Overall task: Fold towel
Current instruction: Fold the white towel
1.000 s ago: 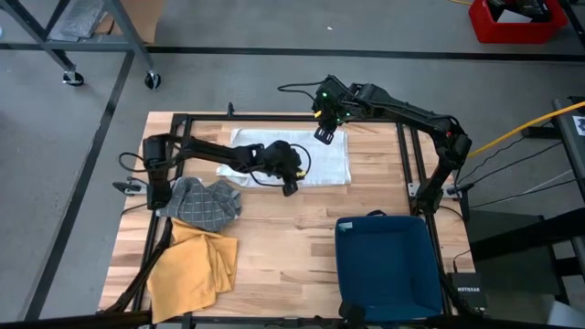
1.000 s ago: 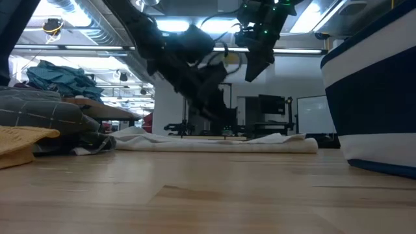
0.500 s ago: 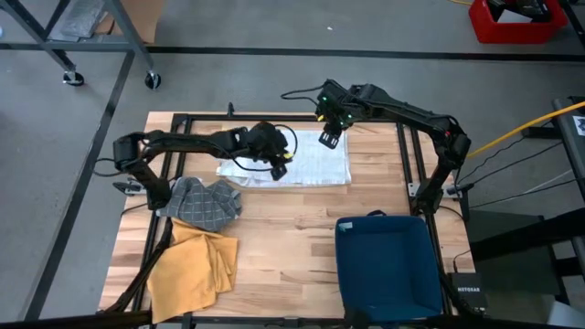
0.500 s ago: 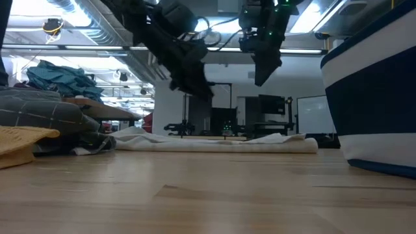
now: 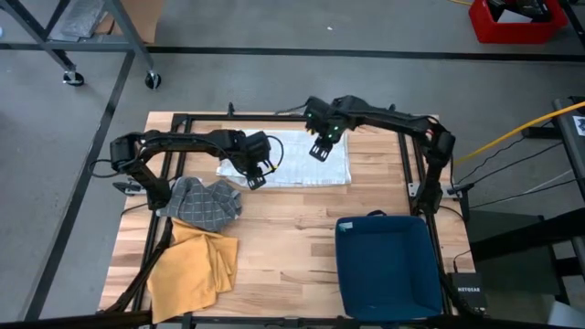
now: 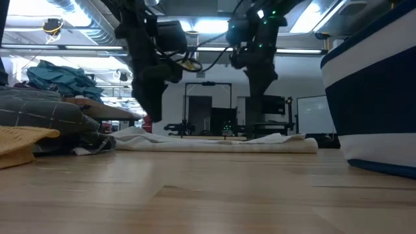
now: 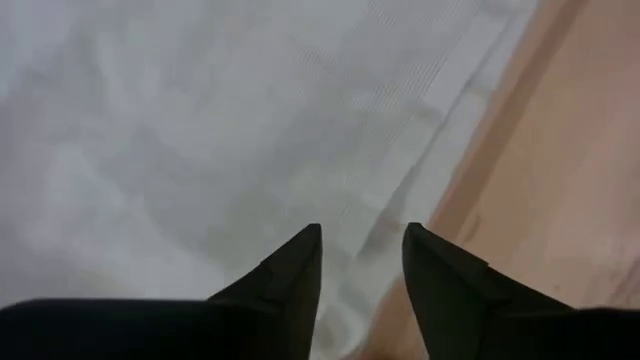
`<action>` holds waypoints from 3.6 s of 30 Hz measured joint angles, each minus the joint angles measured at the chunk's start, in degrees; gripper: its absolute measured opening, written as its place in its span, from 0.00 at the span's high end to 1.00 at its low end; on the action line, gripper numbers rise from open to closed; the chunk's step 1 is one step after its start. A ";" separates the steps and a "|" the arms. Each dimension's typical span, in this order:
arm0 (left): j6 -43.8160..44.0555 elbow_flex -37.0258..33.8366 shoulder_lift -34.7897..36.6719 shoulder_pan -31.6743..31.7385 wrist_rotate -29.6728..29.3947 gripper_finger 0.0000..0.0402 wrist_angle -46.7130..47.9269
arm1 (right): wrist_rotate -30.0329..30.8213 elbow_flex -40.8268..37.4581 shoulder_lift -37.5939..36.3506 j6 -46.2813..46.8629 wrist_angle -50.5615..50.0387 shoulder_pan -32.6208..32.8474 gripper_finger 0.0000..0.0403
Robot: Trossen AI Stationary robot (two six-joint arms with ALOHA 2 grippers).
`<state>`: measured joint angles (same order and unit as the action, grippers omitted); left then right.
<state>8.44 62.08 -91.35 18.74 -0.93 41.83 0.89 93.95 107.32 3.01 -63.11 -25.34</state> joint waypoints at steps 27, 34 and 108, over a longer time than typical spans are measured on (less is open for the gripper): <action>2.52 -8.08 0.09 -0.74 -2.82 1.00 -0.26 | 5.55 0.02 9.67 1.51 -2.55 0.63 0.98; 3.49 -12.06 0.09 -0.16 -5.93 1.00 -7.13 | 0.68 0.02 13.57 1.68 -3.24 0.63 0.98; 3.14 -12.24 -0.33 5.10 -18.85 1.00 -14.21 | 6.32 7.52 17.91 -3.32 -2.60 5.78 0.98</action>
<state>11.58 49.84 -91.68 23.84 -19.79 27.62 7.21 101.47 125.23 -0.31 -65.71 -19.56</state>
